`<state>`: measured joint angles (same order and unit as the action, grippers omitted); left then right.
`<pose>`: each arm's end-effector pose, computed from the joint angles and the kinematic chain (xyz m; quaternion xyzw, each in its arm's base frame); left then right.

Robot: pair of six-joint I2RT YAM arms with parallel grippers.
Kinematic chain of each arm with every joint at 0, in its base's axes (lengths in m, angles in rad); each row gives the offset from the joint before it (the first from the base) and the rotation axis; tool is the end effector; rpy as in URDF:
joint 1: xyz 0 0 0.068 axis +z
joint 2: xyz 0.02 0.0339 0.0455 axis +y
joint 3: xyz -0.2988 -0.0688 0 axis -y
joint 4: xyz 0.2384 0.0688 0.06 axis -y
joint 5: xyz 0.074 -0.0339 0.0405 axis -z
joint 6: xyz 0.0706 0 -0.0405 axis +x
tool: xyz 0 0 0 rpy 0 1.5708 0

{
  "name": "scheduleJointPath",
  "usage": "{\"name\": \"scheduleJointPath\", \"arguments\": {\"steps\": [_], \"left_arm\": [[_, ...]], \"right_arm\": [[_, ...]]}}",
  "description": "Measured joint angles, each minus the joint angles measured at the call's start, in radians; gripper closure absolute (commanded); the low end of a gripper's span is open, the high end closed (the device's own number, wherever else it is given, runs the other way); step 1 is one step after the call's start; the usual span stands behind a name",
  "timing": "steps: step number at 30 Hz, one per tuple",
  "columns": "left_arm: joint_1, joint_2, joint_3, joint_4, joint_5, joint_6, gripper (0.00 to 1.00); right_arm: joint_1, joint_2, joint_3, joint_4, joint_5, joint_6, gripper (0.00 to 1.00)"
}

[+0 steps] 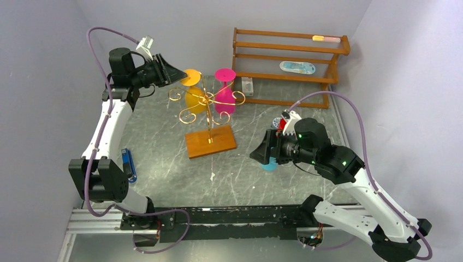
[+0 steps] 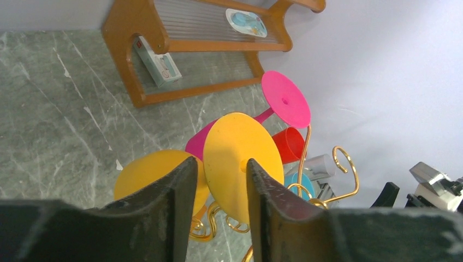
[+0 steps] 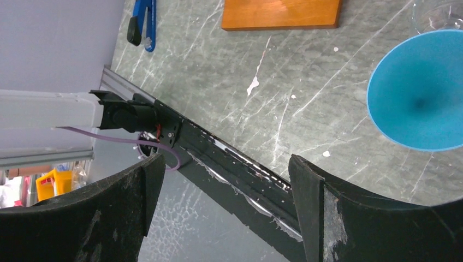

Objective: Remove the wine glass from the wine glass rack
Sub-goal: Pick up the wine glass from the wine rack.

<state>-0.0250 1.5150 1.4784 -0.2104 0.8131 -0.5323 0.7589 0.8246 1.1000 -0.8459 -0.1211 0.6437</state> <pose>0.3612 -0.0603 0.4331 0.0535 0.7623 -0.4552 0.4569 0.1041 0.1105 0.3777 -0.0794 0.8728 0.3494 0.3314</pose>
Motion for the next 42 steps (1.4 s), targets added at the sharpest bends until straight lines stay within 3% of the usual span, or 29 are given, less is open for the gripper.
{"name": "scheduleJointPath", "arguments": {"steps": [3, 6, 9, 12, 17, 20, 23, 32, 42], "left_arm": [[-0.003, 0.0, 0.0, 0.012, 0.0, -0.012, 0.65], [-0.003, 0.004, 0.0, 0.031, 0.002, -0.024, 0.77], [-0.003, 0.013, 0.0, 0.04, 0.003, -0.029, 0.81], [-0.003, 0.02, 0.0, 0.043, 0.003, -0.032, 0.8], [-0.003, 0.021, 0.0, 0.045, 0.003, -0.031, 0.69], [-0.003, 0.024, 0.0, 0.042, 0.004, -0.028, 0.68], [-0.003, 0.025, 0.0, 0.038, 0.004, -0.022, 0.8], [-0.004, 0.025, 0.021, 0.026, 0.007, -0.007, 0.94], [-0.005, 0.01, -0.037, 0.134, 0.022, -0.129, 0.95]], "right_arm": [[0.0, -0.009, -0.004, 0.0, 0.0, 0.008, 0.12], [0.0, -0.016, -0.01, 0.001, 0.0, 0.018, 0.12], [0.0, -0.015, -0.018, 0.005, -0.003, 0.03, 0.12], [0.0, -0.01, -0.026, 0.007, -0.007, 0.034, 0.12], [0.0, 0.001, -0.027, 0.008, -0.006, 0.037, 0.12], [0.0, 0.005, -0.027, 0.009, -0.006, 0.037, 0.12], [0.0, 0.009, -0.027, 0.01, -0.006, 0.037, 0.12], [0.0, 0.009, -0.031, 0.018, -0.003, 0.042, 0.12], [0.0, -0.014, -0.057, 0.032, 0.005, 0.063, 0.12]]}}
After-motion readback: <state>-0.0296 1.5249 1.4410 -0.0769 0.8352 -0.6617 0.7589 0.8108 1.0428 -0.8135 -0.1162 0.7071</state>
